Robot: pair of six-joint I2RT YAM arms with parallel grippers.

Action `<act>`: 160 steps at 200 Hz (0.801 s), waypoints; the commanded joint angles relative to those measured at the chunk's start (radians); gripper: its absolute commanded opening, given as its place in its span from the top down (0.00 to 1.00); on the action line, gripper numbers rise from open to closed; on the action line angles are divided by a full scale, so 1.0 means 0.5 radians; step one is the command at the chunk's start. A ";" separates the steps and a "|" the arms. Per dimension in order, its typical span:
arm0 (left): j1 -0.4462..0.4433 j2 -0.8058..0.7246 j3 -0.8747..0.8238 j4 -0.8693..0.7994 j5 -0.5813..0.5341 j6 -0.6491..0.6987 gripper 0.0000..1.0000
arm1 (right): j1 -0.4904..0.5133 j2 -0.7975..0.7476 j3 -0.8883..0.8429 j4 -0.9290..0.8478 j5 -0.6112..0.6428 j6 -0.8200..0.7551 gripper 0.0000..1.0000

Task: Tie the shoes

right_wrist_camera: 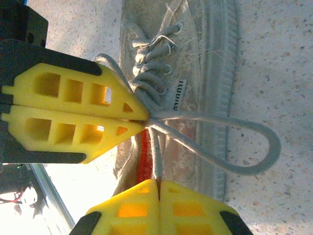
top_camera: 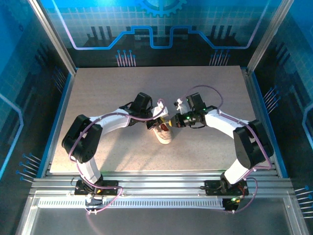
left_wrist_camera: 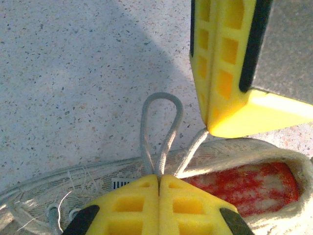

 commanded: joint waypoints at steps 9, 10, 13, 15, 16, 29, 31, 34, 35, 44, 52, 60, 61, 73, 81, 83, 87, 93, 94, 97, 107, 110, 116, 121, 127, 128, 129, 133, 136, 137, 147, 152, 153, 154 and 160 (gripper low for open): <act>0.031 -0.097 -0.060 -0.016 -0.089 -0.061 1.00 | -0.059 -0.043 -0.071 -0.042 0.013 -0.037 1.00; 0.032 -0.098 -0.062 -0.016 -0.090 -0.062 1.00 | -0.059 -0.042 -0.072 -0.042 0.014 -0.036 1.00; 0.033 -0.102 -0.068 -0.018 -0.095 -0.063 1.00 | -0.062 -0.039 -0.077 -0.040 0.014 -0.038 1.00; 0.034 -0.107 -0.071 -0.018 -0.097 -0.064 1.00 | -0.063 -0.036 -0.079 -0.039 0.013 -0.039 1.00; 0.032 -0.107 -0.072 -0.018 -0.099 -0.065 1.00 | -0.064 -0.037 -0.080 -0.039 0.014 -0.039 1.00; 0.037 -0.122 -0.083 -0.027 -0.113 -0.075 1.00 | -0.075 -0.022 -0.093 -0.039 0.015 -0.046 1.00; 0.039 -0.123 -0.085 -0.031 -0.113 -0.077 1.00 | -0.076 -0.019 -0.094 -0.039 0.012 -0.047 1.00; 0.038 -0.123 -0.086 -0.031 -0.113 -0.080 1.00 | -0.076 -0.016 -0.097 -0.037 0.013 -0.048 1.00; 0.037 -0.125 -0.087 -0.031 -0.113 -0.081 1.00 | -0.076 -0.015 -0.097 -0.036 0.012 -0.048 1.00; 0.041 -0.130 -0.091 -0.031 -0.108 -0.090 1.00 | -0.080 -0.003 -0.100 -0.030 0.006 -0.048 1.00; 0.040 -0.135 -0.090 -0.026 -0.104 -0.103 0.95 | -0.084 0.002 -0.093 -0.022 -0.006 -0.040 0.95; 0.042 -0.152 -0.092 -0.012 -0.099 -0.127 0.80 | -0.090 -0.008 -0.083 -0.019 -0.007 -0.031 0.87; 0.043 -0.155 -0.092 -0.010 -0.098 -0.130 0.79 | -0.091 -0.009 -0.083 -0.017 -0.007 -0.027 0.87; 0.040 -0.206 -0.108 0.044 -0.094 -0.189 0.60 | -0.114 -0.046 -0.083 0.011 -0.020 0.001 0.75; 0.049 -0.247 -0.127 0.094 -0.088 -0.247 0.52 | -0.144 -0.077 -0.105 0.056 -0.049 0.044 0.67; 0.052 -0.259 -0.132 0.107 -0.082 -0.263 0.50 | -0.154 -0.084 -0.112 0.068 -0.060 0.058 0.66; 0.060 -0.280 -0.139 0.122 -0.065 -0.295 0.48 | -0.176 -0.099 -0.129 0.102 -0.088 0.084 0.64; 0.079 -0.312 -0.142 0.140 -0.032 -0.342 0.46 | -0.209 -0.117 -0.160 0.160 -0.134 0.133 0.63; 0.082 -0.318 -0.144 0.143 -0.026 -0.351 0.45 | -0.217 -0.120 -0.166 0.171 -0.138 0.142 0.62; 0.091 -0.334 -0.148 0.151 -0.008 -0.381 0.45 | -0.236 -0.127 -0.173 0.203 -0.163 0.162 0.61; 0.132 -0.382 -0.158 0.183 0.043 -0.491 0.44 | -0.294 -0.144 -0.253 0.296 -0.228 0.248 0.58; 0.148 -0.396 -0.163 0.188 0.059 -0.525 0.44 | -0.308 -0.145 -0.263 0.319 -0.243 0.273 0.57; 0.177 -0.423 -0.172 0.203 0.087 -0.601 0.44 | -0.330 -0.142 -0.278 0.354 -0.272 0.313 0.56; 0.203 -0.440 -0.179 0.214 0.109 -0.671 0.43 | -0.343 -0.136 -0.287 0.379 -0.289 0.345 0.55; 0.234 -0.454 -0.183 0.227 0.134 -0.760 0.43 | -0.352 -0.123 -0.295 0.412 -0.313 0.385 0.54; 0.240 -0.456 -0.184 0.228 0.136 -0.775 0.43 | -0.353 -0.120 -0.296 0.417 -0.318 0.391 0.54; 0.244 -0.459 -0.184 0.229 0.139 -0.790 0.43 | -0.353 -0.117 -0.296 0.423 -0.322 0.395 0.54; 0.260 -0.461 -0.184 0.228 0.144 -0.854 0.43 | -0.356 -0.107 -0.301 0.451 -0.338 0.420 0.53; 0.271 -0.461 -0.180 0.228 0.145 -0.899 0.43 | -0.356 -0.096 -0.302 0.469 -0.350 0.438 0.53; 0.275 -0.461 -0.177 0.222 0.145 -0.913 0.43 | -0.356 -0.093 -0.302 0.474 -0.354 0.447 0.52; 0.300 -0.445 -0.146 0.176 0.169 -1.044 0.44 | -0.353 -0.059 -0.309 0.551 -0.375 0.532 0.52; 0.303 -0.431 -0.132 0.148 0.162 -1.108 0.45 | -0.353 -0.040 -0.314 0.596 -0.389 0.576 0.51; 0.305 -0.428 -0.129 0.143 0.159 -1.121 0.45 | -0.353 -0.034 -0.315 0.605 -0.393 0.586 0.51; 0.305 -0.423 -0.124 0.137 0.158 -1.135 0.45 | -0.353 -0.030 -0.317 0.616 -0.396 0.594 0.51; 0.304 -0.396 -0.100 0.100 0.158 -1.206 0.46 | -0.350 -0.003 -0.324 0.684 -0.414 0.648 0.50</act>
